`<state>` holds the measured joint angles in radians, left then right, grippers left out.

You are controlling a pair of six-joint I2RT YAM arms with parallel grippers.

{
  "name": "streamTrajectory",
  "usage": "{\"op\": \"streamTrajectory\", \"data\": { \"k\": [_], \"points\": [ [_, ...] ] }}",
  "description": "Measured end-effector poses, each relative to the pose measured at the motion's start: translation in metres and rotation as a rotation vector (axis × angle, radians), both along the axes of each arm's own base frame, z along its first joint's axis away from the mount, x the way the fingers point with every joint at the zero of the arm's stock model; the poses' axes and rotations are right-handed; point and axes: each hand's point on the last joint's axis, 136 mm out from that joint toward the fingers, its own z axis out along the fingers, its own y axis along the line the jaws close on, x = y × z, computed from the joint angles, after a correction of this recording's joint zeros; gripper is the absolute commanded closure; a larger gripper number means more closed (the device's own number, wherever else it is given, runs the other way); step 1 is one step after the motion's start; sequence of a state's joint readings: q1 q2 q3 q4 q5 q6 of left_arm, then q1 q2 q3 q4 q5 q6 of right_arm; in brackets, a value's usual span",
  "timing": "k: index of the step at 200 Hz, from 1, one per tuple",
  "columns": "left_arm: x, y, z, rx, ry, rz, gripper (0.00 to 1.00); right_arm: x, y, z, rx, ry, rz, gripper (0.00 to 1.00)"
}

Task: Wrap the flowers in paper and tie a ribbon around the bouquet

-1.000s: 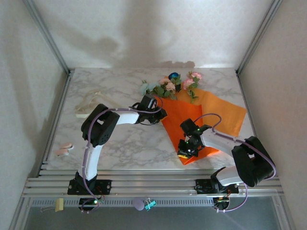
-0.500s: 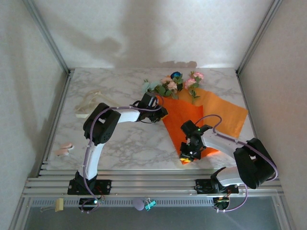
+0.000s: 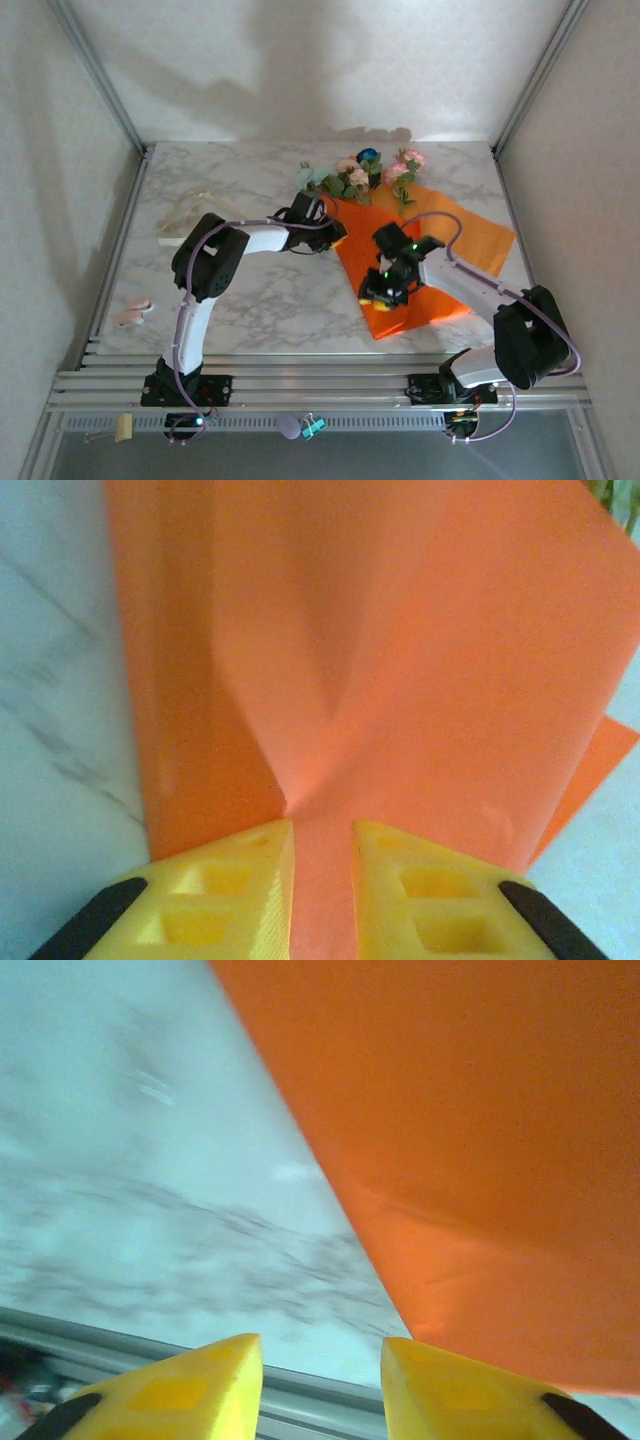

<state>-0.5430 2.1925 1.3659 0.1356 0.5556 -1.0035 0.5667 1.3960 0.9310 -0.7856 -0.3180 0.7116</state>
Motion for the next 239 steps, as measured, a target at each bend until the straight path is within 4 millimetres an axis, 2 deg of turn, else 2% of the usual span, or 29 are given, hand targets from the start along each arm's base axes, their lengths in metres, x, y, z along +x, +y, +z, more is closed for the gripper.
{"op": "streamTrajectory", "data": {
  "k": [12, 20, 37, 52, 65, 72, 89, 102, 117, 130, 143, 154, 173, 192, 216, 239],
  "points": [
    [0.014, 0.015, 0.002, 0.035, -0.013, 0.037, 0.72, 0.030, -0.010, 0.024, 0.037, -0.074, -0.066, 0.52],
    [0.025, 0.027, 0.004, 0.059, -0.021, 0.065, 0.68, 0.049, -0.026, 0.037, 0.042, -0.115, -0.129, 0.50],
    [0.045, 0.044, 0.013, 0.092, -0.047, 0.115, 0.62, 0.087, -0.078, 0.052, 0.020, -0.171, -0.303, 0.49],
    [0.052, 0.044, 0.022, 0.110, -0.069, 0.130, 0.62, 0.113, -0.134, 0.054, -0.006, -0.182, -0.478, 0.49],
    [0.044, 0.030, 0.031, 0.112, -0.080, 0.107, 0.63, 0.125, -0.181, 0.045, -0.040, -0.154, -0.621, 0.49],
    [0.034, 0.015, 0.036, 0.108, -0.085, 0.078, 0.64, 0.130, -0.203, 0.037, -0.057, -0.128, -0.684, 0.48],
    [-0.004, -0.037, 0.047, 0.080, -0.095, -0.039, 0.66, 0.135, -0.243, 0.014, -0.101, -0.068, -0.790, 0.47],
    [-0.042, -0.079, 0.053, 0.062, -0.099, -0.147, 0.66, 0.133, -0.262, 0.001, -0.126, -0.028, -0.835, 0.45],
    [-0.086, -0.125, 0.059, 0.041, -0.103, -0.264, 0.66, 0.134, -0.271, -0.008, -0.132, -0.002, -0.855, 0.46],
    [-0.114, -0.156, 0.060, 0.022, -0.109, -0.338, 0.66, 0.139, -0.272, -0.015, -0.125, 0.013, -0.851, 0.49],
    [-0.124, -0.174, 0.057, 0.017, -0.110, -0.374, 0.66, 0.145, -0.270, -0.025, -0.127, 0.024, -0.831, 0.50],
    [-0.121, -0.184, 0.050, 0.022, -0.110, -0.382, 0.66, 0.147, -0.265, -0.034, -0.129, 0.039, -0.809, 0.51],
    [-0.109, -0.194, 0.035, 0.059, -0.111, -0.386, 0.66, 0.146, -0.256, -0.043, -0.132, 0.050, -0.776, 0.52],
    [-0.100, -0.195, 0.019, 0.106, -0.104, -0.380, 0.67, 0.142, -0.251, -0.047, -0.134, 0.056, -0.757, 0.52],
    [-0.098, -0.186, 0.000, 0.175, -0.088, -0.363, 0.69, 0.138, -0.249, -0.047, -0.136, 0.054, -0.745, 0.52],
    [-0.099, -0.173, -0.002, 0.178, -0.095, -0.329, 0.71, 0.141, -0.245, -0.038, -0.136, 0.022, -0.717, 0.52]
  ]
}}
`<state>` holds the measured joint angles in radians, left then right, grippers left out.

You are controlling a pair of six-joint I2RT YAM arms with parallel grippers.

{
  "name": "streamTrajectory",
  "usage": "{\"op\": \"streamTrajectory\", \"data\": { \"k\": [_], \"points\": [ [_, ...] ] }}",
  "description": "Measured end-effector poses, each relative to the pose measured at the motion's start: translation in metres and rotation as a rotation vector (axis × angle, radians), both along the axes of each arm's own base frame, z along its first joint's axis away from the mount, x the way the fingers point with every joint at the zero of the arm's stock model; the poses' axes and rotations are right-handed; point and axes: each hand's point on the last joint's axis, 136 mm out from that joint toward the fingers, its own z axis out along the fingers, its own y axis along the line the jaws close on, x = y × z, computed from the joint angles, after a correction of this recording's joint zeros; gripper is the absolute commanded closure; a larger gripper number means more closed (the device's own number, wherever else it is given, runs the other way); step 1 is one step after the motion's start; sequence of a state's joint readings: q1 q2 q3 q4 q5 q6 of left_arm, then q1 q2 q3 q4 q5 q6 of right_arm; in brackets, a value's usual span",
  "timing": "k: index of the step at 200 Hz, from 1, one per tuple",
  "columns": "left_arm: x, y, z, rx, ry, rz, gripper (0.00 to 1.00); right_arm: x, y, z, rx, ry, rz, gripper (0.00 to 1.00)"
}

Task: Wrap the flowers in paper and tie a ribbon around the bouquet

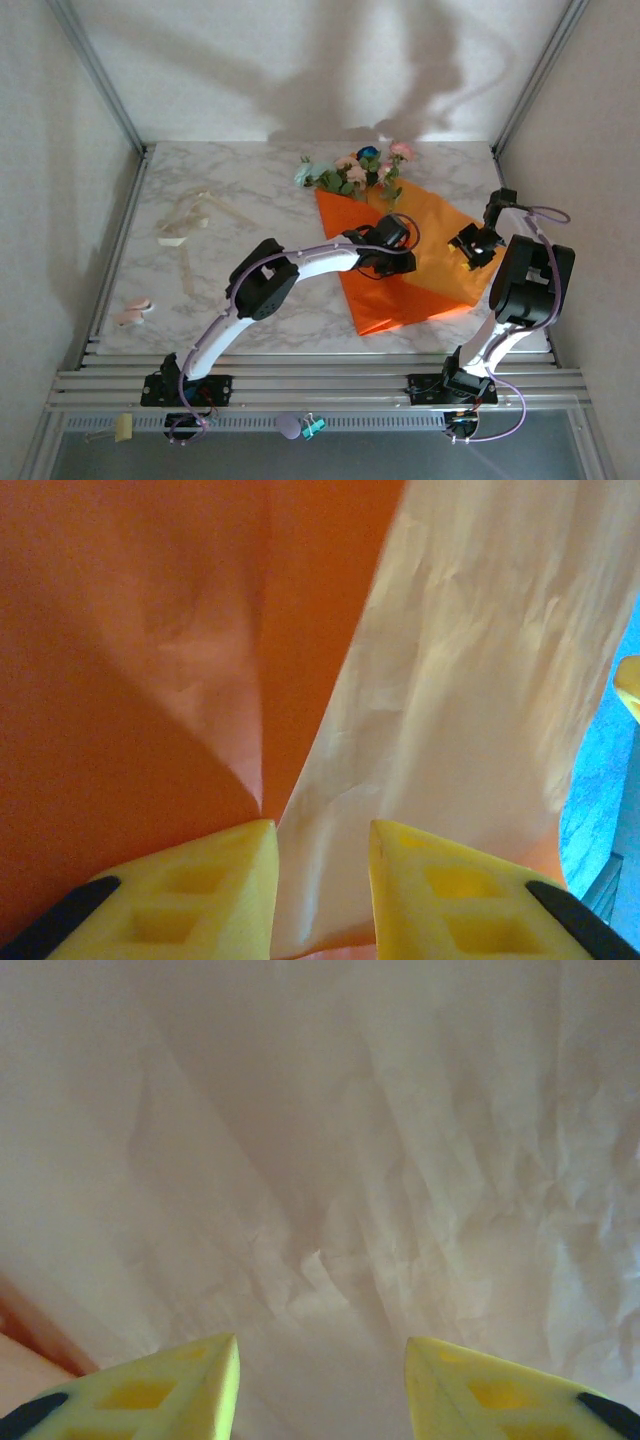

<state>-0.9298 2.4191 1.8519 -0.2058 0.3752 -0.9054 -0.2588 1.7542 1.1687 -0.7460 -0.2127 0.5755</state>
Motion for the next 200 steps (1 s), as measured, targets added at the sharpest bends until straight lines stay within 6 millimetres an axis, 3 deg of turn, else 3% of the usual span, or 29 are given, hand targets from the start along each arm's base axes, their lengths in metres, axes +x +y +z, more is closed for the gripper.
{"op": "streamTrajectory", "data": {
  "k": [37, 79, 103, 130, 149, 178, 191, 200],
  "points": [
    [0.001, 0.053, -0.001, -0.004, 0.037, 0.112, 0.72, 0.012, 0.040, 0.012, 0.019, -0.046, 0.132, 0.52],
    [0.018, 0.110, -0.002, -0.007, 0.046, 0.236, 0.72, 0.030, 0.125, 0.030, 0.066, -0.108, 0.335, 0.54],
    [0.022, 0.124, 0.000, -0.029, 0.041, 0.269, 0.68, 0.054, 0.169, 0.034, 0.093, -0.145, 0.399, 0.58],
    [0.022, 0.126, 0.007, -0.047, 0.036, 0.282, 0.61, 0.082, 0.202, 0.019, 0.125, -0.156, 0.398, 0.66],
    [0.024, 0.125, 0.026, -0.076, 0.020, 0.289, 0.59, 0.096, 0.211, 0.000, 0.145, -0.144, 0.368, 0.61],
    [0.030, 0.132, 0.085, -0.153, -0.040, 0.307, 0.59, 0.121, 0.225, -0.015, 0.166, -0.163, 0.359, 0.59],
    [0.036, 0.149, 0.104, -0.177, -0.068, 0.339, 0.59, 0.131, 0.234, -0.014, 0.172, -0.193, 0.364, 0.60],
    [0.041, 0.172, 0.110, -0.178, -0.080, 0.384, 0.59, 0.137, 0.240, -0.011, 0.177, -0.217, 0.368, 0.60]
  ]
}}
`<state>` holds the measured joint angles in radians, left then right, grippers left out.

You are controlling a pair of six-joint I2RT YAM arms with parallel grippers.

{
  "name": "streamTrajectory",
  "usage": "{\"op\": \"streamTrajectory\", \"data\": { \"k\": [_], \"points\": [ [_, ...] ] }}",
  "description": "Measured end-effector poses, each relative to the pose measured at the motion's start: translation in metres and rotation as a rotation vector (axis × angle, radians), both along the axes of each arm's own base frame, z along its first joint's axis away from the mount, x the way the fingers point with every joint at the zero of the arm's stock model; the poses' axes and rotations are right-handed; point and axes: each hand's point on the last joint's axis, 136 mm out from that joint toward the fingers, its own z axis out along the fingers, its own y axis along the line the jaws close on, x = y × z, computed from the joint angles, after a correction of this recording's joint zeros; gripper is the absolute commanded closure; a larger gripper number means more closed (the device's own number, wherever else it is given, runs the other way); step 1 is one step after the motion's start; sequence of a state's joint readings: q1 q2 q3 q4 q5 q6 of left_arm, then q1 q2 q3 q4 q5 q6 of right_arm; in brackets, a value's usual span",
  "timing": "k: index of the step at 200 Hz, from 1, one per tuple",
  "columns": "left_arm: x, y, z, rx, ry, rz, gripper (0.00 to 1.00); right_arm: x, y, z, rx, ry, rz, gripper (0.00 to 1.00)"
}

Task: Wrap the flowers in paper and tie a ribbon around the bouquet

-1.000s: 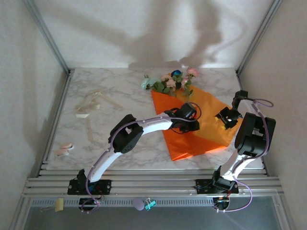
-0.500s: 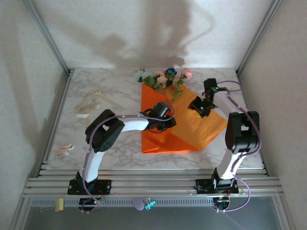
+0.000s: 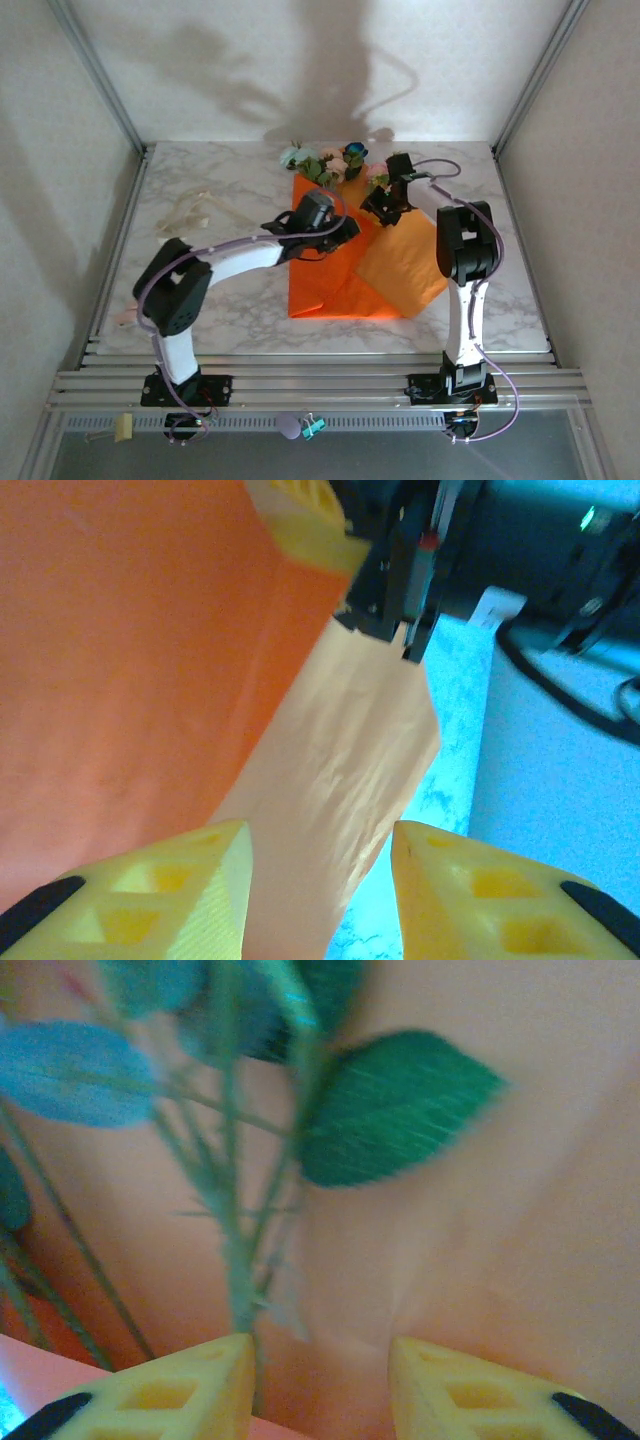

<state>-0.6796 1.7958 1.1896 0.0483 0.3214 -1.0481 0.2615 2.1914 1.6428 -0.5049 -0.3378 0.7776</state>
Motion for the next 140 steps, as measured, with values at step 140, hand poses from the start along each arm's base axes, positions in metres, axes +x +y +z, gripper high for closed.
{"op": "streamTrajectory", "data": {
  "k": [140],
  "points": [
    [0.014, 0.138, -0.108, 0.092, 0.216, 0.230, 0.67, 0.043, 0.062, 0.012, 0.036, -0.110, 0.090, 0.93]
  ]
}}
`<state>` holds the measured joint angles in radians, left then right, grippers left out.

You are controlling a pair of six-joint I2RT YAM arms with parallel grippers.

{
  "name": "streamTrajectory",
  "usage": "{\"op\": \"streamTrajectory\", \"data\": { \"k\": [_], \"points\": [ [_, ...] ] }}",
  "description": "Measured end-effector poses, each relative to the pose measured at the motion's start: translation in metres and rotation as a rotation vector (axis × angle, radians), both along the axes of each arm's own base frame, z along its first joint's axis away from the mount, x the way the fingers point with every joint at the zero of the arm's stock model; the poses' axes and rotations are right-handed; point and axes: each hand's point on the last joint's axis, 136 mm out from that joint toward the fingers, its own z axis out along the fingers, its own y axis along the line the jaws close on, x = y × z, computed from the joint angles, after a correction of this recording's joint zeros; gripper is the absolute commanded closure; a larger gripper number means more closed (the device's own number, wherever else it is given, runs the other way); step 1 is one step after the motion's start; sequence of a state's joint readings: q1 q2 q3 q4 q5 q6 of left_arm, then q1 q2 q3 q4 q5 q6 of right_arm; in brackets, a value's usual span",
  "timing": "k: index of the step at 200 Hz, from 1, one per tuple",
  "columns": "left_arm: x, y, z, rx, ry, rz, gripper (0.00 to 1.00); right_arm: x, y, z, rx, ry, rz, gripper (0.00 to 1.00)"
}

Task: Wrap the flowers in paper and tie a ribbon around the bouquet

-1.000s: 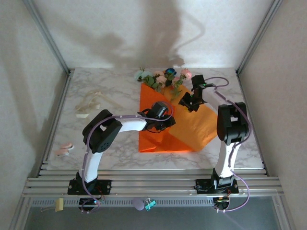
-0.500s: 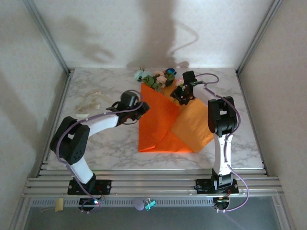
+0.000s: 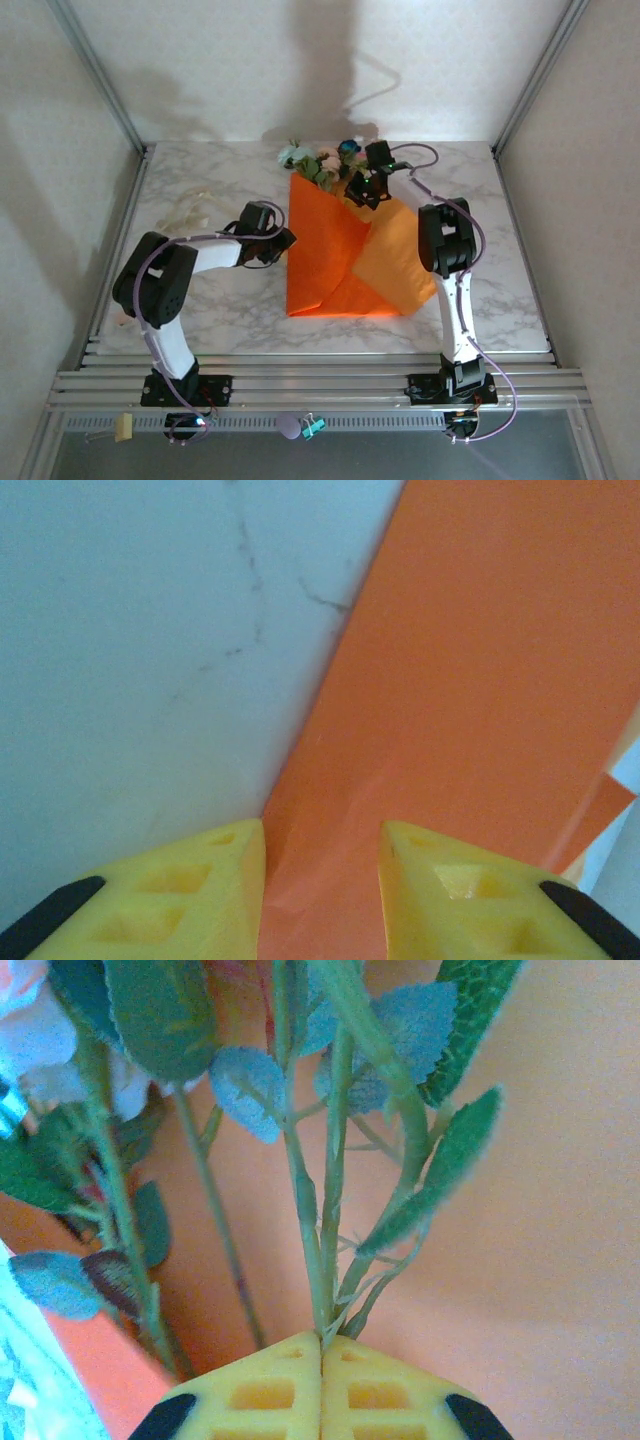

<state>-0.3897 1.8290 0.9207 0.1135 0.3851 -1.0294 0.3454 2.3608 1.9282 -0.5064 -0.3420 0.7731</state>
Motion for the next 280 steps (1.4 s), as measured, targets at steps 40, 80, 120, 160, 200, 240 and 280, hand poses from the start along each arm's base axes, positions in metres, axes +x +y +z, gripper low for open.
{"op": "streamTrajectory", "data": {
  "k": [40, 80, 120, 160, 200, 240, 280],
  "points": [
    [-0.004, -0.016, -0.001, -0.019, -0.003, -0.035, 0.67, -0.008, 0.032, 0.006, 0.036, -0.008, 0.065, 0.80],
    [-0.013, -0.022, 0.008, 0.004, -0.006, -0.046, 0.63, -0.015, 0.026, -0.008, 0.007, 0.041, 0.085, 0.48],
    [-0.011, -0.051, 0.069, -0.022, -0.128, -0.110, 0.63, -0.035, -0.045, 0.046, -0.087, 0.028, -0.005, 0.35],
    [-0.031, -0.134, 0.085, -0.096, -0.174, -0.330, 0.68, -0.058, -0.198, 0.146, -0.175, -0.112, -0.275, 0.33],
    [-0.056, -0.184, 0.042, -0.078, -0.098, -0.473, 0.69, -0.123, -0.327, 0.080, -0.299, 0.109, -0.494, 0.33],
    [-0.055, -0.190, 0.024, -0.042, -0.068, -0.500, 0.70, -0.134, -0.325, 0.004, -0.357, 0.304, -0.390, 0.33],
    [-0.057, -0.187, 0.015, -0.020, -0.051, -0.513, 0.71, -0.138, -0.326, -0.021, -0.394, 0.373, -0.349, 0.34]
  ]
}}
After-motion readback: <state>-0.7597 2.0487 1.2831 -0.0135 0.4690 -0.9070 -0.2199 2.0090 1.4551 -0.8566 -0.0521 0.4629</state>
